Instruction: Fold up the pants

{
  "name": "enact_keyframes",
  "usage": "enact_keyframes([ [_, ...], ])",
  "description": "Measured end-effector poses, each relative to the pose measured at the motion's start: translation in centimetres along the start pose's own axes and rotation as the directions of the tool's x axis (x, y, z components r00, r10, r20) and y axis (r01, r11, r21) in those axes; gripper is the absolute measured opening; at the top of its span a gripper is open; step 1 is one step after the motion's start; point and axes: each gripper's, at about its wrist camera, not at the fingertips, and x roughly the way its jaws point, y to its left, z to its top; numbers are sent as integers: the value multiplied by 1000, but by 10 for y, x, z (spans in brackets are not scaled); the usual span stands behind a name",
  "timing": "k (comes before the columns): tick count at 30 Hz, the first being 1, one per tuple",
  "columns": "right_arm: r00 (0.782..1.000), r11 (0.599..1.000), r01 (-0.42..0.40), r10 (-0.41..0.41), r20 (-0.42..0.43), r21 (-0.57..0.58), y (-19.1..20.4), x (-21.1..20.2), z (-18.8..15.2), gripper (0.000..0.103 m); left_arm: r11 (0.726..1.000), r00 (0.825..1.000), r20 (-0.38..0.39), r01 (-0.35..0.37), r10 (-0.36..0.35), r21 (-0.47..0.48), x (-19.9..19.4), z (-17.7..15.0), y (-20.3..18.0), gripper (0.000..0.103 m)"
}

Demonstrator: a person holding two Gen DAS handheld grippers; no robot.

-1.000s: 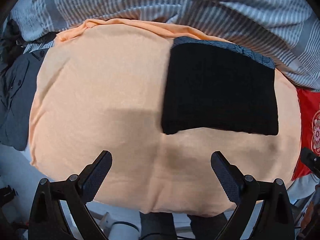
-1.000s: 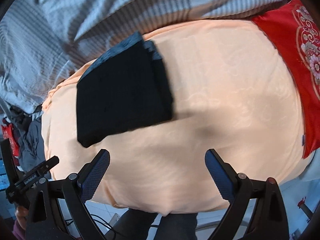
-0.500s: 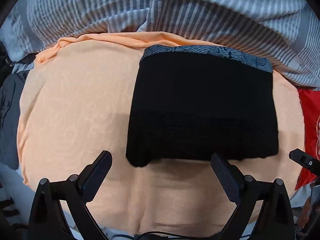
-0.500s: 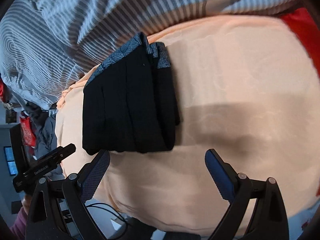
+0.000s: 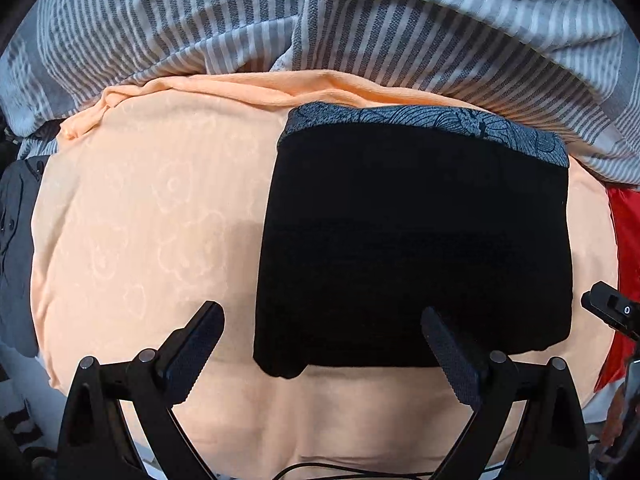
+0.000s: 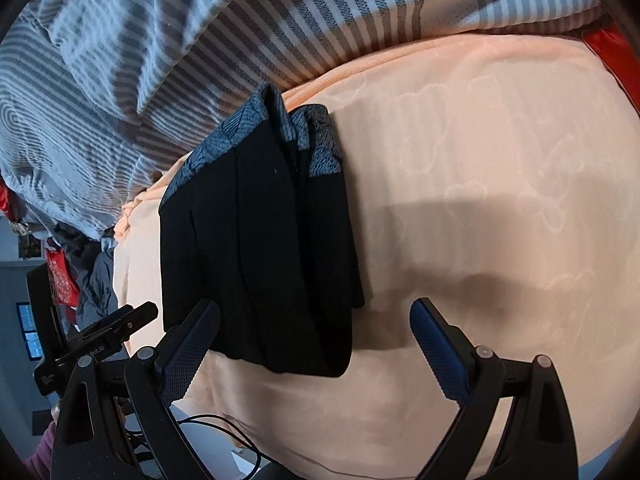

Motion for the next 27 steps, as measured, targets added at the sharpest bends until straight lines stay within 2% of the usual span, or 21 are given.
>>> enact_keyframes([
  [7,1000,1000,4,-4,8,6,-11,-4,10,97,999,999,30,34,-34,9,-7,10,3,100],
  [12,999,998,-53,53,-4,30,-22,-2,21,97,993,993,46,112,-111,-28,-5,21,22,100],
  [18,991,991,-131,132,-23,27,-27,6,30,97,978,979,1,203,-203,-40,10,33,38,100],
  [22,971,975,-224,224,-86,14,-28,23,38,97,963,963,-46,261,-264,-66,30,43,51,100],
  [27,940,951,-307,299,-165,-26,-29,48,46,97,927,926,-71,366,-371,-81,50,53,68,100],
])
